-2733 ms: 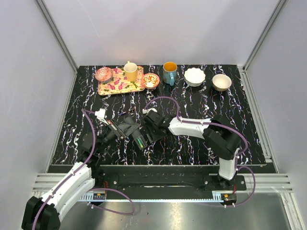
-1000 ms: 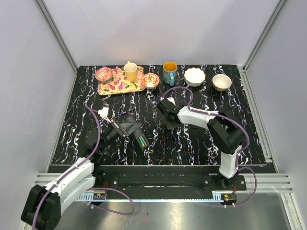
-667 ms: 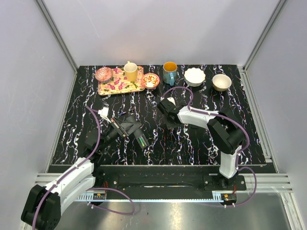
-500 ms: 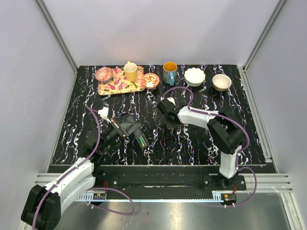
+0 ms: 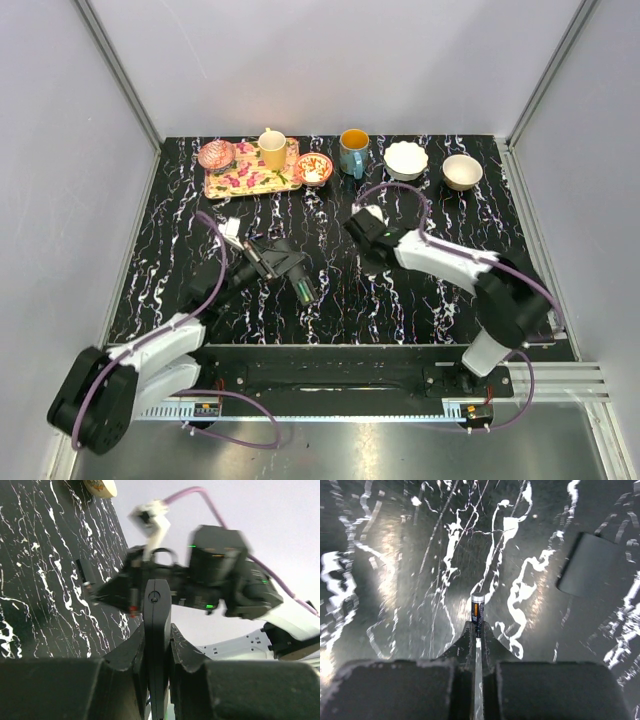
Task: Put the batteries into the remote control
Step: Pick up the battery from the center of the board, then load the battery into the remote control.
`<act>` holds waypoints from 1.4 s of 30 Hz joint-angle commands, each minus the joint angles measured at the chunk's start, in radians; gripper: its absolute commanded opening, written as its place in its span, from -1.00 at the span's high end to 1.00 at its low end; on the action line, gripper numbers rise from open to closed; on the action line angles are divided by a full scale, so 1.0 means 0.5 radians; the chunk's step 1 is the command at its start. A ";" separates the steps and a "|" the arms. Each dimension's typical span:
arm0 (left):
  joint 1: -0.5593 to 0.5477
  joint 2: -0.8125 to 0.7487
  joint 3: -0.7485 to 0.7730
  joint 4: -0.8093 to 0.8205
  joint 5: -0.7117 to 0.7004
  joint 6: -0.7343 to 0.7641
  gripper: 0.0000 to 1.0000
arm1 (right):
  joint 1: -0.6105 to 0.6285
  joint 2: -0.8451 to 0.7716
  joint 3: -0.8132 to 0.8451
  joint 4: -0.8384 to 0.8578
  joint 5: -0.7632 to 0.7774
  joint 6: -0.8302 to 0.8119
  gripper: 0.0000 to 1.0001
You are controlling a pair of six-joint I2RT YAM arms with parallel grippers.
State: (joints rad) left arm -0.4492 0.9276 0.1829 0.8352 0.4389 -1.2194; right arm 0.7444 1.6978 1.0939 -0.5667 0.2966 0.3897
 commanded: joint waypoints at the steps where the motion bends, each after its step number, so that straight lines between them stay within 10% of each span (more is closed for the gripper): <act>1: -0.099 0.270 0.201 0.421 -0.108 -0.028 1.00 | -0.016 -0.520 0.052 -0.210 -0.138 0.012 1.00; 13: -0.185 0.915 0.517 0.857 -0.105 -0.194 1.00 | 0.030 -0.920 0.450 -0.735 -0.854 0.000 1.00; 42: -0.292 1.087 0.702 0.578 -0.169 -0.055 1.00 | 0.223 -0.487 0.825 -0.855 -0.879 0.027 1.00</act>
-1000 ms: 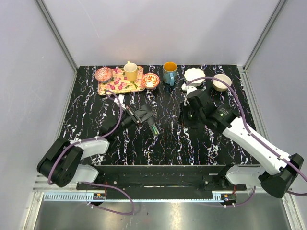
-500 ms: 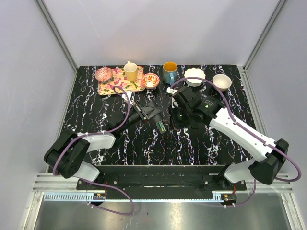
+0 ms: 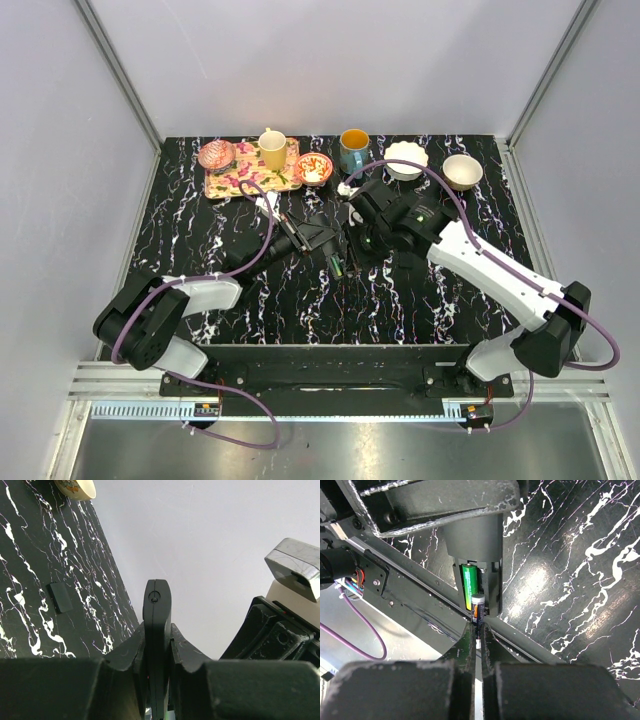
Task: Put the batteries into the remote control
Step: Load the battery into the remote control.
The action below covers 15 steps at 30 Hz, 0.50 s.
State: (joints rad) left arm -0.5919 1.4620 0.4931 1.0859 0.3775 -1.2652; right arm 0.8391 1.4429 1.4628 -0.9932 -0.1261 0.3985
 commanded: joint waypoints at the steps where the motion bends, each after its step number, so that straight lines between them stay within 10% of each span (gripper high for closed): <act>1: -0.010 0.018 0.085 0.077 -0.046 0.036 1.00 | 0.037 0.026 0.078 0.004 -0.036 0.010 1.00; 15: -0.053 -0.028 0.036 0.135 -0.009 -0.001 1.00 | 0.037 0.105 0.050 0.029 0.028 0.019 1.00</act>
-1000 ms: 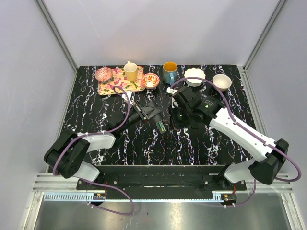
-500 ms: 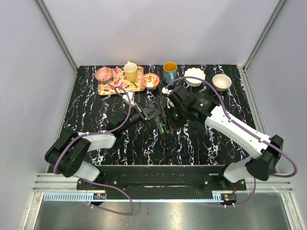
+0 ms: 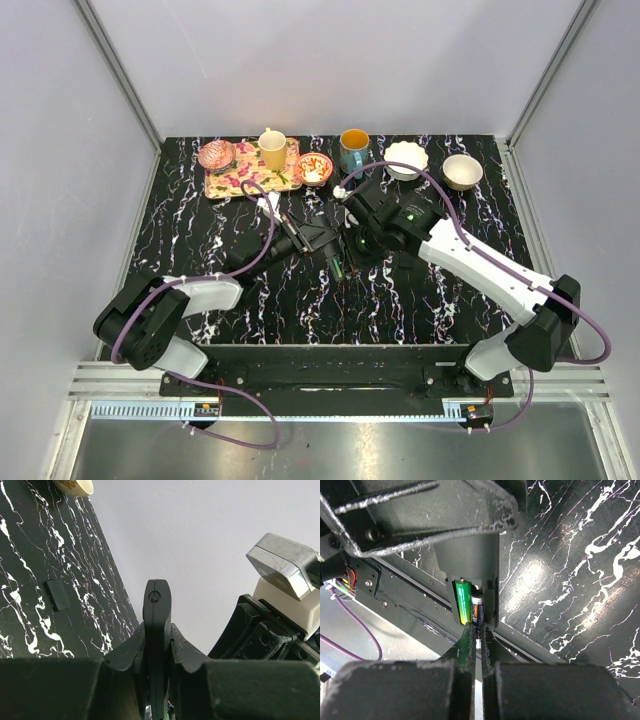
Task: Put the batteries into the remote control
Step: Load the battery into the remote control.
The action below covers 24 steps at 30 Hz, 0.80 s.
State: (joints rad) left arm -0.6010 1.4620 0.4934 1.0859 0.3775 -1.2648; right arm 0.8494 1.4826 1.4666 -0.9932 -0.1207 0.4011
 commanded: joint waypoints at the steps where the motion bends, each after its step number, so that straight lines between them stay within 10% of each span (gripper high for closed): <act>1: -0.040 -0.031 0.029 0.141 -0.003 -0.005 1.00 | 0.016 0.032 0.046 0.029 0.024 0.014 1.00; 24: -0.117 0.021 -0.076 0.479 0.083 -0.241 1.00 | 0.019 0.048 0.080 0.099 0.278 0.041 1.00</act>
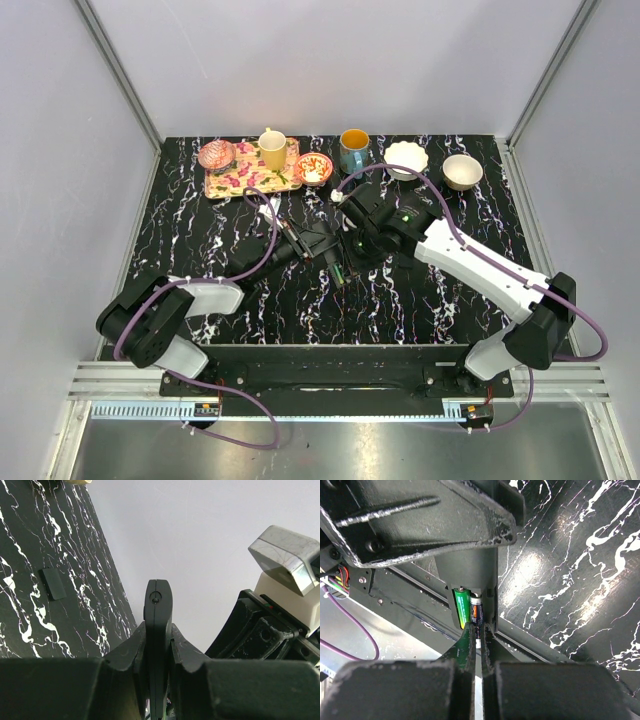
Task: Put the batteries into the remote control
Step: Load the battery into the remote control.
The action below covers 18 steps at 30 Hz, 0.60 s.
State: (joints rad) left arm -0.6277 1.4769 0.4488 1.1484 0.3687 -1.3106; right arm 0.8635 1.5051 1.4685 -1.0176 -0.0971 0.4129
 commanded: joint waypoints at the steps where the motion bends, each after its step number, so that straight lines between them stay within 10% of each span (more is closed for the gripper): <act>1: -0.067 -0.005 0.017 0.354 0.100 -0.158 1.00 | -0.009 -0.004 0.076 0.167 0.228 0.021 1.00; 18: -0.119 0.053 0.044 0.504 0.082 -0.284 1.00 | -0.012 0.027 0.002 0.216 0.412 -0.010 0.96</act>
State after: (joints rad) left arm -0.6434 1.5211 0.4488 1.1786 0.3313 -1.3708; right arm 0.8673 1.5043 1.4715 -1.0115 -0.0341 0.4259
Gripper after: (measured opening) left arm 0.202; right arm 0.021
